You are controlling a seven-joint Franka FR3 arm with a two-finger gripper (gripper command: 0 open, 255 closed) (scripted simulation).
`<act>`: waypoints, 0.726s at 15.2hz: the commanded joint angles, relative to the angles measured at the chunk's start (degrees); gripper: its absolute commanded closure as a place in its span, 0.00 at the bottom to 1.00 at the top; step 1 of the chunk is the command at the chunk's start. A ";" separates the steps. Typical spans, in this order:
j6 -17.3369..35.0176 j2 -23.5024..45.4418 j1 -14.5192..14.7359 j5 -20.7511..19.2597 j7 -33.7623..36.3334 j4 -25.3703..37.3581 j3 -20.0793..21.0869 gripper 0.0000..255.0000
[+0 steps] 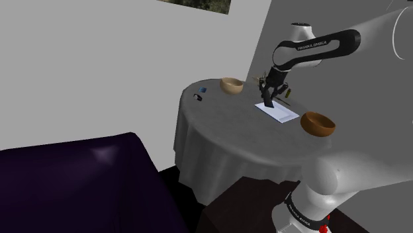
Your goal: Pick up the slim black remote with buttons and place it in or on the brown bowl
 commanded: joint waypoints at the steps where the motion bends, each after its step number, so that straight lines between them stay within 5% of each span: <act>1: 0.73 -0.41 -1.19 -0.58 -3.05 -0.63 -2.33 1.00; 11: 2.46 -1.42 -6.49 -2.94 -17.98 -0.92 -13.92 1.00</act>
